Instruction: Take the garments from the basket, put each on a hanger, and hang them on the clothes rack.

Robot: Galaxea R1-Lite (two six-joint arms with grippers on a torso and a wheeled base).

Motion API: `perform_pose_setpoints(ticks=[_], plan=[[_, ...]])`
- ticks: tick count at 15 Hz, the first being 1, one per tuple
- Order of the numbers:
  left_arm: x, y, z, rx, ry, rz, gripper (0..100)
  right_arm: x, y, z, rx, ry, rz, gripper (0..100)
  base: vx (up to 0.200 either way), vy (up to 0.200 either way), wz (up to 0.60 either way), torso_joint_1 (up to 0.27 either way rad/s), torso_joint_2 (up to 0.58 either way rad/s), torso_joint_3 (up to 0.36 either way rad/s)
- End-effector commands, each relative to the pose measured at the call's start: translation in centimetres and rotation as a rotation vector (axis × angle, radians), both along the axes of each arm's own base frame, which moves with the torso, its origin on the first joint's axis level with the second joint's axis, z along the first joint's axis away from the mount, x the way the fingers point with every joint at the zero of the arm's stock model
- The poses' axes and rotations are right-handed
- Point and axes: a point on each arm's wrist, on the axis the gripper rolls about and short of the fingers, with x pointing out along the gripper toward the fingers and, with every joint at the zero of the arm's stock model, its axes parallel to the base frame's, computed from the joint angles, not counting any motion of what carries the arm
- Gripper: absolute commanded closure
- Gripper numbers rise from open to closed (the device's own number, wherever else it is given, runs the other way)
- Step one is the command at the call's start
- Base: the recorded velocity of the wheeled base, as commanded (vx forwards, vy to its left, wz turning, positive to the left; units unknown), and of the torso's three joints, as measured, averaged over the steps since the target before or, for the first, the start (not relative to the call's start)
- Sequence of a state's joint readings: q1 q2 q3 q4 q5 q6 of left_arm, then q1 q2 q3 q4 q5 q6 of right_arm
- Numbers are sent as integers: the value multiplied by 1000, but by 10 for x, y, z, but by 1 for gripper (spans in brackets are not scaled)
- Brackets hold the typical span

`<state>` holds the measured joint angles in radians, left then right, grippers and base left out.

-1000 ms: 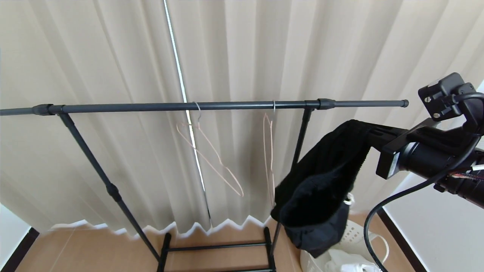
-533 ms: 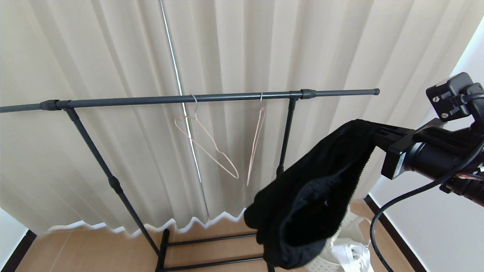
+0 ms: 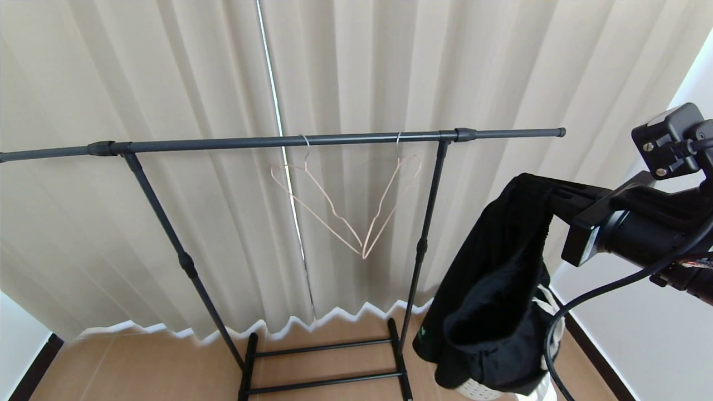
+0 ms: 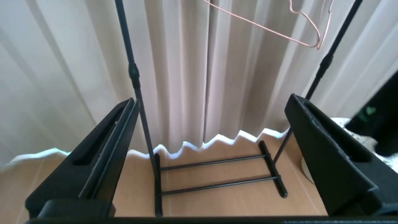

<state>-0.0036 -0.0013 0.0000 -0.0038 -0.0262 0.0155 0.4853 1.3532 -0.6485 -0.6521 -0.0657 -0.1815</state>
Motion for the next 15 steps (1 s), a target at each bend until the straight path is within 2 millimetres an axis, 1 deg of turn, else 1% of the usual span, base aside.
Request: perform_pose_setpoints(ticks=[1,3,5,9,10,11,12,14,15], plan=[[0,0,0,1,0,1,0,0,0,-1,-3,7,-1,100,0,0,0,0,0,0],[0,0,0,1,0,1,0,0,0,-2,-4,9,1,100,0,0,0,0,0,0],[0,0,0,1,0,-1,0,0,0,-4,-9,14,1,100,0,0,600,-5,-2,2],[0,0,0,3,-1,2,0,1,0,-5,-10,17,1,100,0,0,0,0,0,0],[0,0,0,12,5,-5,0,3,2,-8,-17,29,-1,100,0,0,0,0,0,0],[2,0,0,24,41,-21,0,5,2,-9,-20,36,-1,100,0,0,0,0,0,0],[10,0,2,30,156,-26,0,6,3,-12,-24,47,1,100,0,0,0,0,0,0],[22,0,3,49,323,-37,0,11,6,-21,-34,68,2,100,0,0,0,0,0,0],[37,-1,10,83,461,-53,0,18,9,-30,-32,62,1,100,0,0,0,0,0,0]])
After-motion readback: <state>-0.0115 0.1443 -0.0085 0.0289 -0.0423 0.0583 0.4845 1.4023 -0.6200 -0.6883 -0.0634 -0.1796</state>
